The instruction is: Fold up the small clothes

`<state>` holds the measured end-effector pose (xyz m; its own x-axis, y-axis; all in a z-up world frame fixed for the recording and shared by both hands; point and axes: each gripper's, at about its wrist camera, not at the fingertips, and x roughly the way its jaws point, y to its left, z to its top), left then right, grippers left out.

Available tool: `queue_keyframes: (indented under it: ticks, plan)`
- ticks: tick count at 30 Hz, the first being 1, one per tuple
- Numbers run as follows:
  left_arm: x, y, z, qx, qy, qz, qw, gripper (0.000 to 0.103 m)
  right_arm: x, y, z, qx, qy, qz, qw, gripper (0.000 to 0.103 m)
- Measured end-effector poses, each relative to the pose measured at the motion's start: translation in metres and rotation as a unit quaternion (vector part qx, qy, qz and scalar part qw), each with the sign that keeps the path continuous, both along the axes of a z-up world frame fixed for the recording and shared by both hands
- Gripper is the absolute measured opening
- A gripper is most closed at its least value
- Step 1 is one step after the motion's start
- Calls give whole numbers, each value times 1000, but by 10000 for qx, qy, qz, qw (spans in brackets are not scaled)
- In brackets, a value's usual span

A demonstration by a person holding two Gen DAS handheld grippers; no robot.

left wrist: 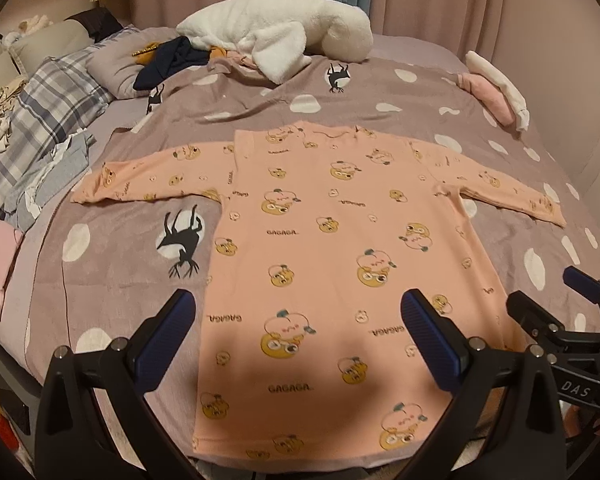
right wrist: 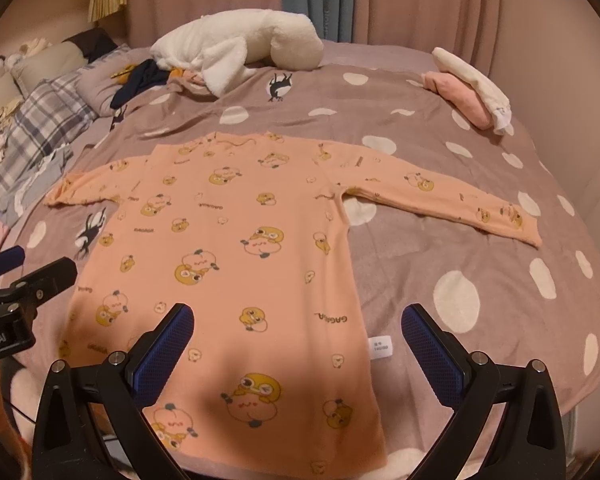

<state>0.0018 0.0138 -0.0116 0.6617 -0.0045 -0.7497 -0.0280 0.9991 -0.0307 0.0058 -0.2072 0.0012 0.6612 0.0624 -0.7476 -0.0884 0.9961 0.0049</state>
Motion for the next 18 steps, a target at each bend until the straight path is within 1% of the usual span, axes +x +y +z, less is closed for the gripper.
queue_keyframes:
  ticks: [4, 6, 8, 10, 13, 15, 18]
  plan:
    - [7, 6, -3, -60, -69, -37, 10000, 103, 3, -1, -3, -15, -123, -240, 9996, 103]
    - [11, 12, -6, -178, -98, -111, 9997, 103, 5, 0, -4, 114, -206, -313, 9992, 103]
    - [13, 19, -9, -221, -130, -72, 9996, 103, 7, 1, -9, 217, -178, -396, 9988, 103]
    - [16, 26, -13, -253, -72, 8, 9997, 103, 8, 3, -14, 300, -151, -434, 9985, 103]
    - [19, 38, -18, -410, 0, 232, 9989, 103, 6, 8, -18, 338, -214, -427, 9983, 103]
    - [19, 41, -20, -420, 21, 263, 9988, 103, 6, 9, -19, 359, -214, -443, 9981, 103]
    - [19, 44, -31, -404, 185, 252, 9987, 103, 7, 8, -19, 439, -100, -507, 9977, 103]
